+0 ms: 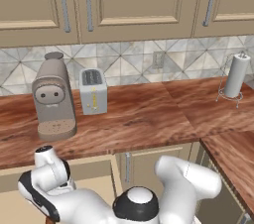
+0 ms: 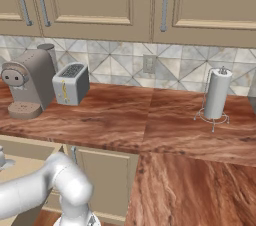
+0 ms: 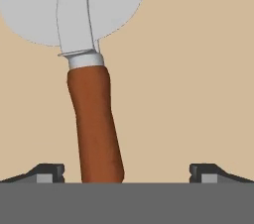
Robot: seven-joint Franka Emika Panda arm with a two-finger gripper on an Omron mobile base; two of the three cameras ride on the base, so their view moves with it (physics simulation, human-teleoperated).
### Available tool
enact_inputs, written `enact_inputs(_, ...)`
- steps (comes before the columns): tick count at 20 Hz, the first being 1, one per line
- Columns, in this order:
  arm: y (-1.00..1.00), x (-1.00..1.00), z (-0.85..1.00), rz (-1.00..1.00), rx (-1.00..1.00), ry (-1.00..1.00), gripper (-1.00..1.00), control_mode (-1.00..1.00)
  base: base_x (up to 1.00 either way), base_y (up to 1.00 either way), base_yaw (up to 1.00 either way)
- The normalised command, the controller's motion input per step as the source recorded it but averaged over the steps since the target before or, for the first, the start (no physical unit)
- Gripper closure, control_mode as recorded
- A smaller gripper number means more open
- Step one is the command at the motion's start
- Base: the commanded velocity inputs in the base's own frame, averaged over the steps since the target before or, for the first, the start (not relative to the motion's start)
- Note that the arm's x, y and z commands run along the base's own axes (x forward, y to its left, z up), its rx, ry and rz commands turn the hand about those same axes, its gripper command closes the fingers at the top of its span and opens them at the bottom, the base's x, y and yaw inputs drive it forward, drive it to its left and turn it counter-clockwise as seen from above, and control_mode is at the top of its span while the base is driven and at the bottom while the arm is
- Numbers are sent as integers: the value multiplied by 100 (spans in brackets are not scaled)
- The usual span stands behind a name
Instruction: Take the pizza cutter from the drawer on the left and place it on the dining counter for cutting.
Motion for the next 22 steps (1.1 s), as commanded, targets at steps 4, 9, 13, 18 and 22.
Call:
enact_inputs(4,7,3,-20,0,0,1,-100,-100,0,0,0)
enact_inputs(9,5,0,-11,0,0,0,-100,-100,0,0,0)
enact_inputs(13,9,0,-14,0,0,0,-100,-100,0,0,0)
enact_inputs(18,19,0,-20,0,0,0,-100,-100,0,0,0)
enact_inputs(22,8,0,-18,0,0,6,-100,-100,0,0,0)
